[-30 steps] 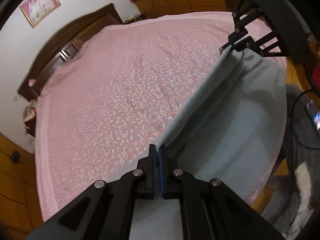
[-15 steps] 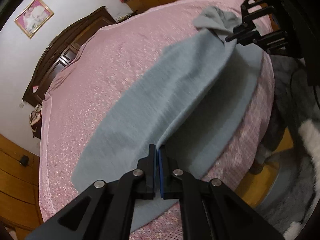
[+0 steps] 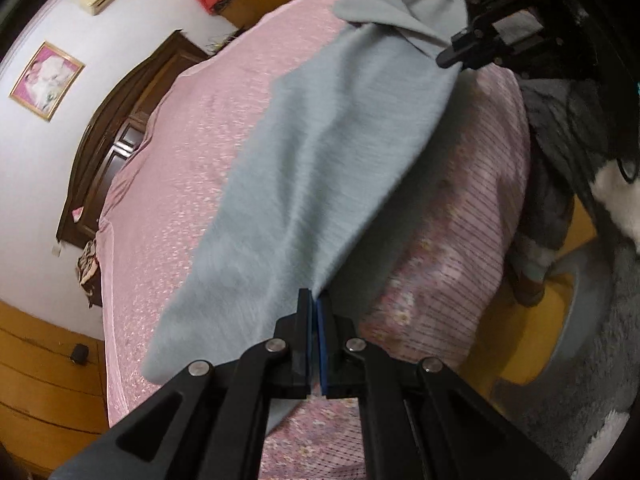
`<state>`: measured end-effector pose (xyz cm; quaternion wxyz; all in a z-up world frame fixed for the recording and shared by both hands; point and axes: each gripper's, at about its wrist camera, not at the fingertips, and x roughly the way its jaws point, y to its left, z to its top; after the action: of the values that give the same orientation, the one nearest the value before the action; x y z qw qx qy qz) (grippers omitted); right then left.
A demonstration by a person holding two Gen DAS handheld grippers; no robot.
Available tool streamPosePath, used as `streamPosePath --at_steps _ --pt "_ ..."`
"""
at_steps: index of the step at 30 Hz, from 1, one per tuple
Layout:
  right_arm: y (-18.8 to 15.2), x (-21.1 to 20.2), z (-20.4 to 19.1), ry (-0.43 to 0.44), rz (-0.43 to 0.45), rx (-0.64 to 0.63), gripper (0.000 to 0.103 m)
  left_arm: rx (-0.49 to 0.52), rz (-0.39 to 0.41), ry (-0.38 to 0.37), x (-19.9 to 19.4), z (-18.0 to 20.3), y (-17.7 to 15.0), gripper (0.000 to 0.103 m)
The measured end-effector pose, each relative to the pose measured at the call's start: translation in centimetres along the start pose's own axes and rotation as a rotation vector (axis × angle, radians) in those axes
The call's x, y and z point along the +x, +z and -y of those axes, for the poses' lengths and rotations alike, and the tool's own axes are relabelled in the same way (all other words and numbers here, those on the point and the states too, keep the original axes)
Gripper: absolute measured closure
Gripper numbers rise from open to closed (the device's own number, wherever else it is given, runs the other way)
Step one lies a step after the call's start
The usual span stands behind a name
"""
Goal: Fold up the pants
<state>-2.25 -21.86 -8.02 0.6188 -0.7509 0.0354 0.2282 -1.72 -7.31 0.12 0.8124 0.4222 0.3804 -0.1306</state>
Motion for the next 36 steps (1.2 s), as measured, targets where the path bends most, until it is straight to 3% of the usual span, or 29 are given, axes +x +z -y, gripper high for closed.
streamPosePath --at_steps 6,13,16,17,18,20,22,23,26,27,29,32,34,35,36 --pt "-0.4 -0.2 -0.8 0.016 -0.013 0.005 0.1 0.0 -0.023 -0.051 1.8 1.2 -0.7 0.101" --pt "-0.1 0.4 -2.5 0.029 -0.022 -0.068 0.099 0.096 -0.035 -0.028 3.2 2.5 -0.8 0.101" --pt "-0.3 0.1 -3.3 0.022 -0.017 -0.074 0.099 0.092 -0.05 -0.033 3.4 2.8 -0.6 0.101" --pt "-0.4 -0.3 -3.0 0.033 -0.009 -0.053 0.097 0.079 -0.052 -0.047 3.2 2.6 -0.7 0.097" --pt "-0.7 -1.0 -2.5 0.055 0.008 -0.01 0.091 0.044 -0.063 -0.11 2.8 2.2 -0.6 0.083" --pt "-1.7 -2.9 -0.1 0.144 0.049 0.151 0.076 -0.024 -0.071 -0.226 1.7 1.5 -0.6 0.072" --pt "-3.5 -4.0 3.7 0.255 0.081 0.425 0.062 -0.131 -0.028 -0.349 -0.2 0.0 -0.2 0.071" --pt "-5.1 -3.8 6.2 0.317 0.076 0.593 0.061 -0.186 0.0 -0.394 -1.0 -0.9 0.3 0.067" --pt "-9.4 -0.9 12.0 0.397 -0.001 0.938 0.061 -0.283 0.093 -0.458 -2.1 -3.4 1.9 0.055" --pt "-11.3 0.9 14.5 0.43 -0.053 1.075 0.061 -0.312 0.128 -0.463 -2.0 -4.3 2.7 0.052" --pt "-14.7 5.3 18.4 0.576 -0.198 1.32 0.061 -0.373 0.182 -0.402 -0.8 -5.9 4.4 0.052" --pt "-19.4 13.7 21.0 0.982 -0.441 1.681 0.061 -0.496 0.21 -0.372 2.5 -7.9 6.2 0.052" --pt "-20.6 18.2 21.1 1.163 -0.614 1.764 0.061 -0.595 0.207 -0.384 5.1 -8.6 6.3 0.052" --pt "-20.8 19.9 20.9 1.207 -0.701 1.765 0.061 -0.64 0.201 -0.393 6.4 -9.0 5.8 0.052" --pt "-21.1 21.5 20.6 1.197 -0.795 1.763 0.061 -0.67 0.197 -0.398 7.1 -9.1 5.3 0.052"
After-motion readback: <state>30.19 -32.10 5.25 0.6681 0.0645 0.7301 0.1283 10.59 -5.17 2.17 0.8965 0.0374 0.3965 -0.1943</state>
